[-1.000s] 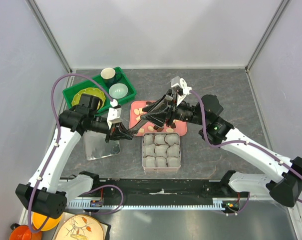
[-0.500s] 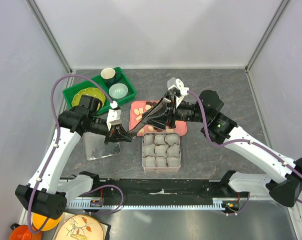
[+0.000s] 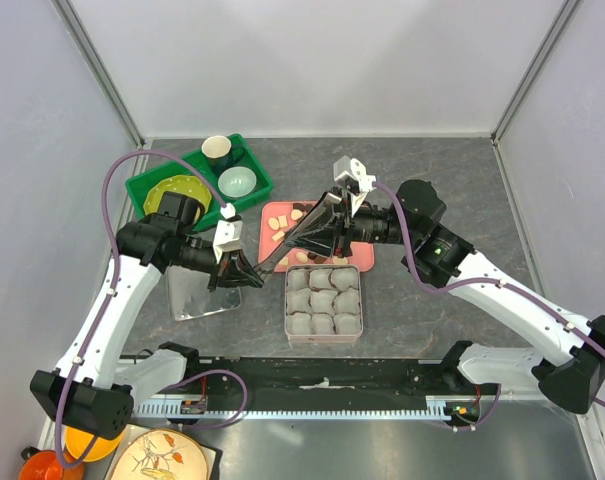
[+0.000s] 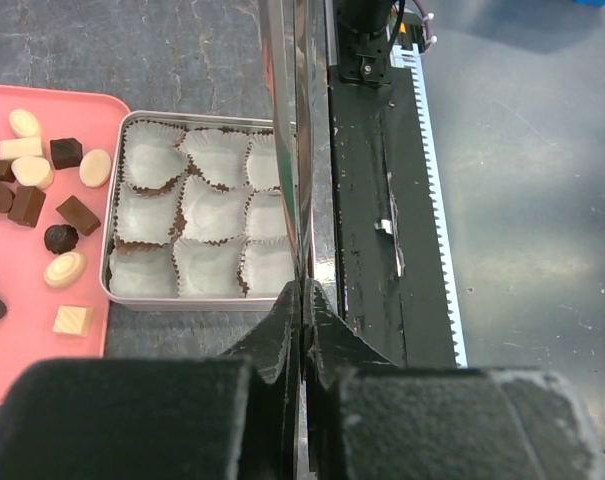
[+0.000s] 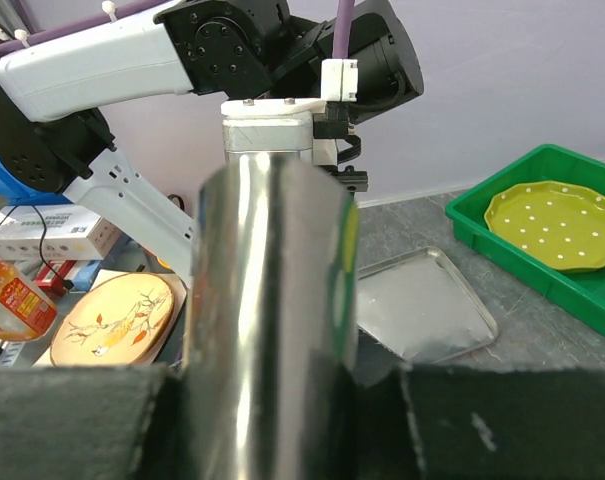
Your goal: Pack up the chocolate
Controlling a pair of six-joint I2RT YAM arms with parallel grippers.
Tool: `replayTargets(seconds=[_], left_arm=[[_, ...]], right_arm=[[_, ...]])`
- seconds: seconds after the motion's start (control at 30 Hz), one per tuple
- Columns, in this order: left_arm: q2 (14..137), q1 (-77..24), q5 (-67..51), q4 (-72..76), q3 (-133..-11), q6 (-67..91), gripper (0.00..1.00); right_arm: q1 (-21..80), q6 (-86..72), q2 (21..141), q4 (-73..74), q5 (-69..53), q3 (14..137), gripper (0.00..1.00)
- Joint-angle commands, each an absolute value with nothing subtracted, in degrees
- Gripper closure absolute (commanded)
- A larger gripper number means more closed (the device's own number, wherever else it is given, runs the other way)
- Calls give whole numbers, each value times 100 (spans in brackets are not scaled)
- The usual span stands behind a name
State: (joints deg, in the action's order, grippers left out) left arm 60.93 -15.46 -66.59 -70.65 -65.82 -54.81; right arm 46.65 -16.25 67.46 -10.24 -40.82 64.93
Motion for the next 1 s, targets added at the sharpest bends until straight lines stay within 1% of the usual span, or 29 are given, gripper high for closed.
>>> replayTargets(seconds=[0.0, 0.03, 0.13, 0.2, 0.23, 0.27, 0.3, 0.33, 0.37, 0.4, 0.43, 0.47, 0.5, 0.6, 0.73, 0.77, 0.8, 0.97], left_arm=[[6012, -1556, -6803, -7110, -6724, -5730, 98], [6012, -1556, -6785, -7110, -6724, -5730, 98], [6055, -1556, -6698, -7128, -6732, -5713, 96], [6117, -1547, -6627, -7041, -6785, -5538, 88], [6161, -1556, -6523, -6997, -6820, -5415, 81], [6187, -1547, -6452, -6935, -6916, -5118, 72], [6266, -1547, -6373, -6787, -6969, -4950, 69], [6301, -1547, -6242, -6742, -7031, -4670, 64], [6337, -1538, -6205, -6698, -7162, -4545, 53], [6415, -1547, -6179, -6680, -7241, -4448, 46], [6442, -1538, -6118, -6671, -7320, -4247, 34], [6495, -1547, -6065, -6645, -7487, -4132, 32], [6521, -1547, -5995, -6592, -7558, -3983, 13], [6636, -1529, -5347, -6356, -7901, -3438, 12], [6653, -1345, -4966, -5926, -8235, -2780, 11], [6610, -1327, -4870, -5802, -8253, -2629, 4], [6583, -1310, -4521, -5653, -8218, -2297, 1], [6495, -1213, -4052, -5046, -7990, -2092, 1]], right_arm=[[4676, -1652, 6566, -1406, -3938, 6381, 89], [4676, -1661, 6539, -1441, -3929, 6363, 91], [4676, -1687, 6425, -1626, -3876, 6249, 92], [4676, -1653, 6390, -1565, -3797, 6249, 94], [4676, -1635, 6372, -1530, -3762, 6249, 94], [4676, -1574, 6337, -1460, -3718, 6232, 95], [4676, -1530, 6320, -1415, -3631, 6214, 95], [4676, -1494, 6276, -1372, -3569, 6205, 96], [4676, -1407, 6258, -1267, -3499, 6170, 96], [4676, -1337, 6232, -1205, -3341, 6170, 97], [4676, -1266, 6205, -1126, -3270, 6161, 97], [4676, -1109, 6188, -960, -3191, 6187, 97], [4676, -1020, 6188, -845, -3095, 6214, 97], [4676, -617, 6117, -379, -2612, 6301, 98], [4684, -212, 5986, -62, -1751, 6240, 100], [4676, -159, 5977, -44, -1601, 6214, 100], [4676, -80, 5994, -27, -1504, 6196, 100], [4676, 167, 6327, -61, -1047, 6170, 100]])
